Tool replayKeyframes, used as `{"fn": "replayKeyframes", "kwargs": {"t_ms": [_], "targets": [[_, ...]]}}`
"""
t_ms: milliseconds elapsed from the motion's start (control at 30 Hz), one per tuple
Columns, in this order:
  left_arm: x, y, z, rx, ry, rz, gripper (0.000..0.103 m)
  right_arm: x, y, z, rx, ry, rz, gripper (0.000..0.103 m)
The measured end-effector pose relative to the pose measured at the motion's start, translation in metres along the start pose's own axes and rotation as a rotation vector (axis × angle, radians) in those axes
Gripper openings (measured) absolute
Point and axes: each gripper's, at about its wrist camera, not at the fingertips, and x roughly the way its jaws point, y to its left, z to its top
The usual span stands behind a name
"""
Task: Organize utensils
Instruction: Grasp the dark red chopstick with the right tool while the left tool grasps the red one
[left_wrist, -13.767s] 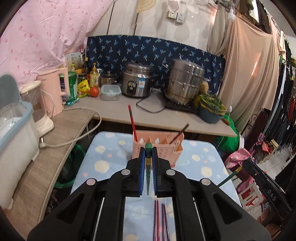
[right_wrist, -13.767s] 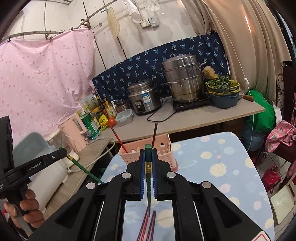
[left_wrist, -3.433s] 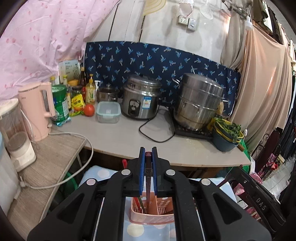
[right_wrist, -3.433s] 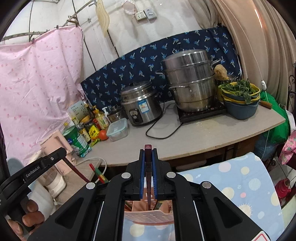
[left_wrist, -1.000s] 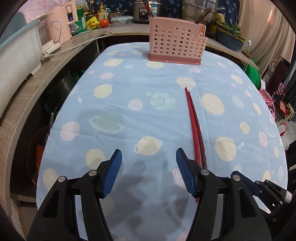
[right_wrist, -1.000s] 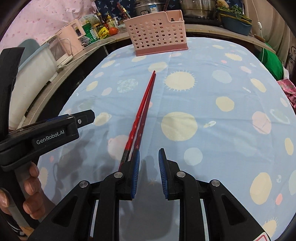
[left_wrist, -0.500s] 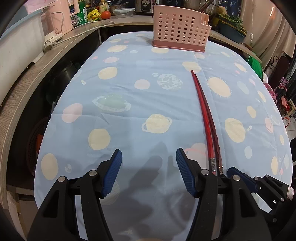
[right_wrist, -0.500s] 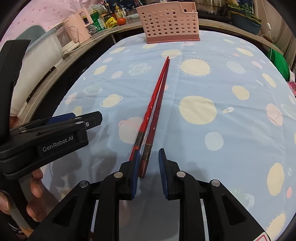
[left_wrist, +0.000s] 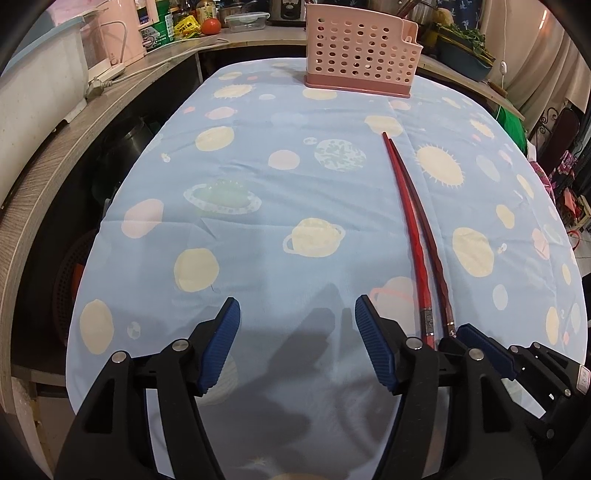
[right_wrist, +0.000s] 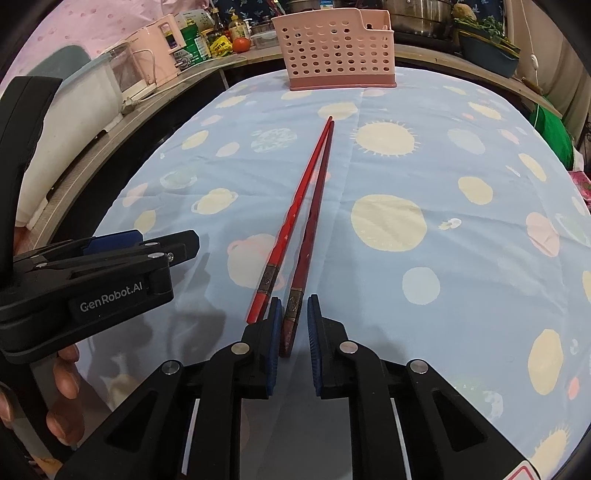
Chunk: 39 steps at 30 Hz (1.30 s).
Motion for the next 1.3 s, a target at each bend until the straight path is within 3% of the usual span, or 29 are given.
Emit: {"fn": "replayKeyframes", "kwargs": {"t_ms": [433,600,933,1133,1300], "targets": [[0.000,-0.014,-0.006,0.024,0.018,-0.038,0.063,-0.011,-0.036,-0.004,0.092,-0.035,-0.059,0.007],[-0.005,-0.031,-0.006,0.052,0.011,-0.077,0.072,-0.015,-0.051,-0.006,0.136,-0.039,-0.065,0.007],[0.009,-0.062,-0.008,0.103,0.046,-0.111,0.070,-0.017,-0.057,-0.009,0.147,-0.040,-0.060,0.007],[0.010,-0.062,-0.010,0.113,0.047,-0.103,0.041,-0.017,-0.057,-0.009,0.147,-0.040,-0.060,0.007],[0.009,-0.059,-0.010,0.113,0.047,-0.110,0.009,-0.018,-0.055,-0.010,0.147,-0.039,-0.056,0.007]]}}
